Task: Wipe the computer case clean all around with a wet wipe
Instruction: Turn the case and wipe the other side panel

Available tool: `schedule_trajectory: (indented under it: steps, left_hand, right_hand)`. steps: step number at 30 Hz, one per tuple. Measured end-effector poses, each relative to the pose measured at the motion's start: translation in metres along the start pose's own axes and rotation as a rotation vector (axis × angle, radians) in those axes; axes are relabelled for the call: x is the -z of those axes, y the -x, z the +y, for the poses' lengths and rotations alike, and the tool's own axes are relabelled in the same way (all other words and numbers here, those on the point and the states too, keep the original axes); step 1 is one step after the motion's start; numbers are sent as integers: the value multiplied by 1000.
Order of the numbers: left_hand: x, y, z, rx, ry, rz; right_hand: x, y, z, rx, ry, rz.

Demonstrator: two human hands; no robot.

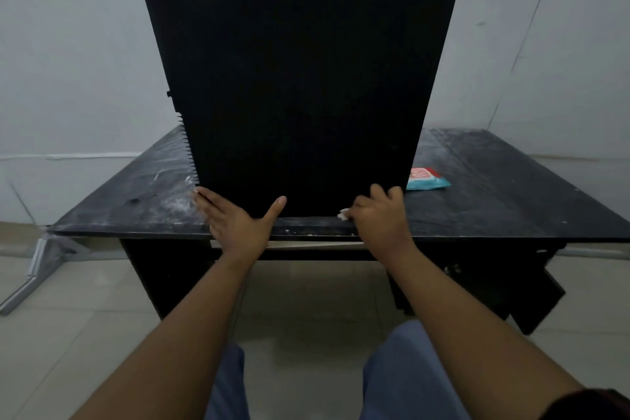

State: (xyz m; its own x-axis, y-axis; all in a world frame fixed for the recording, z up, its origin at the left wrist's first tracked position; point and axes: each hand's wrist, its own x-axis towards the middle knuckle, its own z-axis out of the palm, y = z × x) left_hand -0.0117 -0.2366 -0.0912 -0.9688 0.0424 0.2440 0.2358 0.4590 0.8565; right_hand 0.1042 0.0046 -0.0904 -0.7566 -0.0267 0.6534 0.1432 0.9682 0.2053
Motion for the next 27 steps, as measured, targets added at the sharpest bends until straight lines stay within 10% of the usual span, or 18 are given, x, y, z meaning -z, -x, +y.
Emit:
schedule_trajectory:
  steps: [14,20,27]
  left_hand:
    - [11,3,4,15,20,-78]
    - [7,2,2,28,22,-75]
    - [8,2,1,20,44,-77]
  right_hand:
    - [27,40,71,-252,163,-37]
    - [23,19,45,3,63,25]
    - [24,41,64,-421,108,-136]
